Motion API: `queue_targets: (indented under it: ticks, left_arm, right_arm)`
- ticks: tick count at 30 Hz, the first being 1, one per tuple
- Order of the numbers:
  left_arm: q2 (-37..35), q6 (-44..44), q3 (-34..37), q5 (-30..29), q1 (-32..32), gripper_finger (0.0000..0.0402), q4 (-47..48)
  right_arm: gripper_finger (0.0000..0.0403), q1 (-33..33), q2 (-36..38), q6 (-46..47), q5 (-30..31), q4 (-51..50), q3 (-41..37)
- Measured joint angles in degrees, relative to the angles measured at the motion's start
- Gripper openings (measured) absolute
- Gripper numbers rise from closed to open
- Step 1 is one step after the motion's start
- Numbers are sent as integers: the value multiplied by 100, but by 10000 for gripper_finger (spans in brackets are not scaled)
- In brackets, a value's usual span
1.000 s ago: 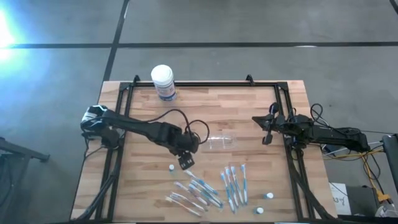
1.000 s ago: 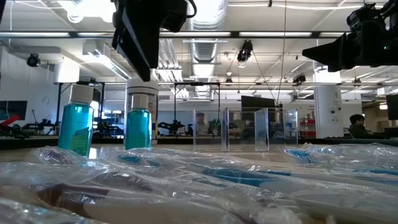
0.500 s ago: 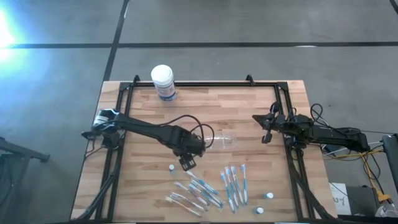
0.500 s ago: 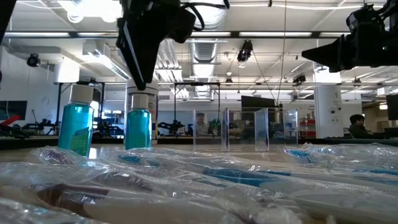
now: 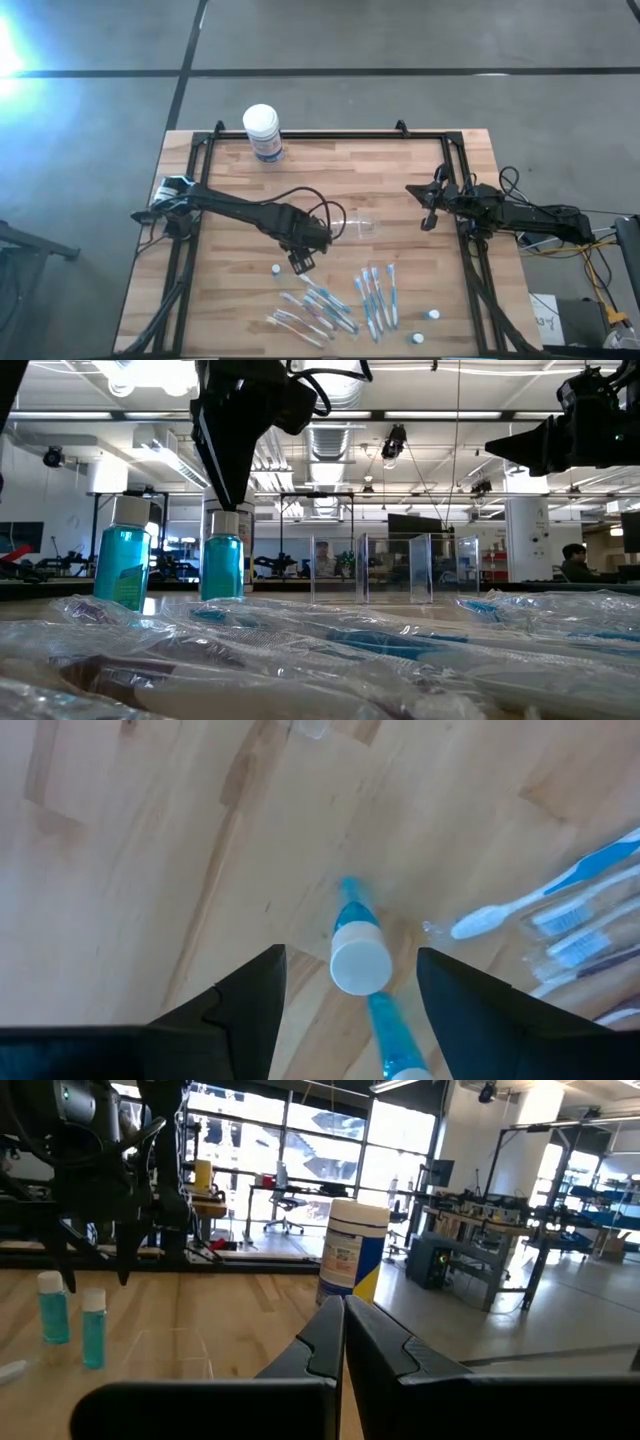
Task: Pick & Place toothbrushing station
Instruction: Put the blue mouthwash into the transparent organizer
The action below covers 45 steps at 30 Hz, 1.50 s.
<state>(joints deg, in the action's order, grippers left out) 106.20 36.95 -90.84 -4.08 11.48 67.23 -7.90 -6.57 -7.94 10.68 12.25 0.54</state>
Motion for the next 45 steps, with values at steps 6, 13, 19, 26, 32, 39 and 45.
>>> queue_targets:
  ticks: [6,13,19,26,32,39,45]
  left_arm:
    - [-1,-88,270,-2,12,229,-150]
    - [-1,-86,299,-2,13,229,-232]
    - [33,-108,301,-34,16,229,-272]
    - [89,-59,303,-53,30,229,-272]
    - [93,-56,303,-92,32,222,-270]
    - [93,-71,501,1,32,198,-336]
    - [93,-75,672,26,32,197,-523]
  right_arm:
    - [8,0,0,0,-2,0,0]
    - [8,-2,0,0,-2,0,0]
    - [8,-2,0,-20,-5,0,0]
    - [8,-2,0,-20,-9,0,0]
    - [8,-2,0,-22,-9,0,0]
    - [8,-2,0,-22,-9,0,0]
    - [8,-2,0,-87,-7,2,0]
